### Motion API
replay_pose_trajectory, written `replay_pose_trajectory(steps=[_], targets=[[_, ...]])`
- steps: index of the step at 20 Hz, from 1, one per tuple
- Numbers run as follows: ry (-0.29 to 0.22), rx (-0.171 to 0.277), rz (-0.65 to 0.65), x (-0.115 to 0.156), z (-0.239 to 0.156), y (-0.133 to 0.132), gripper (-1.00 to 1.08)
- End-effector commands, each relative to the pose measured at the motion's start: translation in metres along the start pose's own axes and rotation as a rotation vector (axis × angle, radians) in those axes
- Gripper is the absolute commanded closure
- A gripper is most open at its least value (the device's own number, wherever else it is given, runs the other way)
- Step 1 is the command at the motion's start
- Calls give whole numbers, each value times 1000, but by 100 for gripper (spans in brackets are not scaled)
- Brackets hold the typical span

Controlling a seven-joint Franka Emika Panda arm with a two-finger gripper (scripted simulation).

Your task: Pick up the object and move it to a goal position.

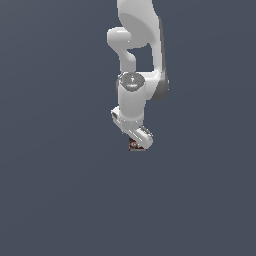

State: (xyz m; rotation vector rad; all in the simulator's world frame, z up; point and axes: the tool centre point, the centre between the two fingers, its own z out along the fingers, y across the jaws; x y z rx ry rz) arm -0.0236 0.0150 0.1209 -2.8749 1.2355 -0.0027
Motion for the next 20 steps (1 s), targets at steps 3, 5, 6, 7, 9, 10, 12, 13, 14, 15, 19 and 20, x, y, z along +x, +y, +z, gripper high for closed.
replay_pose_trajectory(steps=[3,5,6,7,9,10,12,13,14,15,19,20], targets=[[-1,-1,116,-8,10,-1,-92],[-2,-1,167,-12,14,-1,-92],[-2,-2,192,-14,16,-1,-92],[-2,-2,217,-16,18,-1,-92],[-2,-3,268,-19,22,-1,-92],[-2,-3,294,-21,24,-2,-92],[-2,-4,345,-24,28,-1,-92],[-1,-5,370,-26,30,-1,-92],[-1,-5,396,-28,32,-1,-92],[-1,-6,421,-30,34,-1,-92],[1,-7,519,-36,42,-1,-92],[2,-8,540,-38,43,0,-92]])
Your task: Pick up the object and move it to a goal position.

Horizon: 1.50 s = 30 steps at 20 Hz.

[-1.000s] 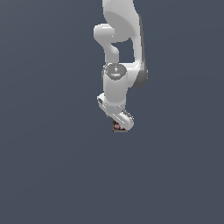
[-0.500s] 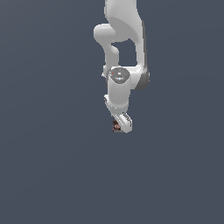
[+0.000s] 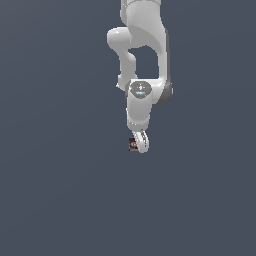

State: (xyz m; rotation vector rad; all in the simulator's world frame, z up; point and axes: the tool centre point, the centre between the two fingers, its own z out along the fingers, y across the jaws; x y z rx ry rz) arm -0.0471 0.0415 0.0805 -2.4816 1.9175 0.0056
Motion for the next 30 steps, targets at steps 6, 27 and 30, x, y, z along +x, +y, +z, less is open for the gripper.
replay_pose_trajectory(steps=[6,27,30], targets=[[4,-1,138,-7,10,5,-92],[6,-2,202,-10,46,9,-92],[6,-2,203,-10,58,9,-92]])
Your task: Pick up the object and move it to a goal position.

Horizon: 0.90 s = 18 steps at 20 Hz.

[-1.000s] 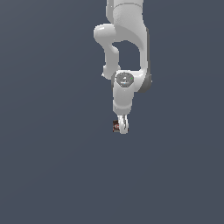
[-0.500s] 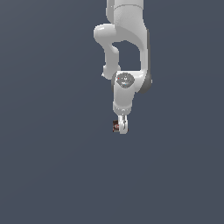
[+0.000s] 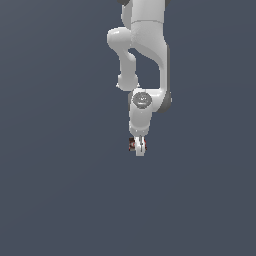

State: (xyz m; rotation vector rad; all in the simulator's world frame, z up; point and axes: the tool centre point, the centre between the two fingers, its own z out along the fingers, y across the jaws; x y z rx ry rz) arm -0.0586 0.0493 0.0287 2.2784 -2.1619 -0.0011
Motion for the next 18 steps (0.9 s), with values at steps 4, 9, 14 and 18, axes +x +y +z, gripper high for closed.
replay_pose_trajectory(steps=[4,9,14,18], targets=[[0,1,1,0,13,-1,-92],[0,1,1,0,13,-1,108],[0,1,1,0,13,-1,108],[-1,3,1,-1,11,-1,108]])
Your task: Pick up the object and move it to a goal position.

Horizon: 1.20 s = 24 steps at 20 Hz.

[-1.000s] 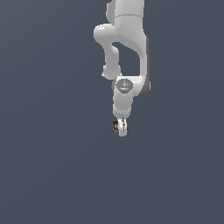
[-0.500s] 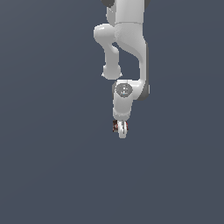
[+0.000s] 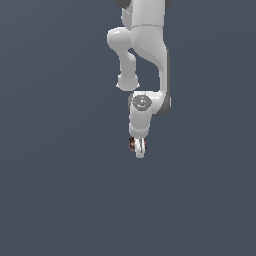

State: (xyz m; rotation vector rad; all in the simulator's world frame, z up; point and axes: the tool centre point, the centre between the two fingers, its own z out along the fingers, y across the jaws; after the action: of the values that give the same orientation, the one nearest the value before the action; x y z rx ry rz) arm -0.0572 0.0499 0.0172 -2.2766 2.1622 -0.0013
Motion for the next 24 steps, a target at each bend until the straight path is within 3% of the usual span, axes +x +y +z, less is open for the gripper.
replay_pose_trajectory(steps=[1,10,24], targets=[[0,0,0,-1,-2,1,108],[-1,-1,0,-19,-32,10,108],[1,-2,1,-71,-126,33,108]])
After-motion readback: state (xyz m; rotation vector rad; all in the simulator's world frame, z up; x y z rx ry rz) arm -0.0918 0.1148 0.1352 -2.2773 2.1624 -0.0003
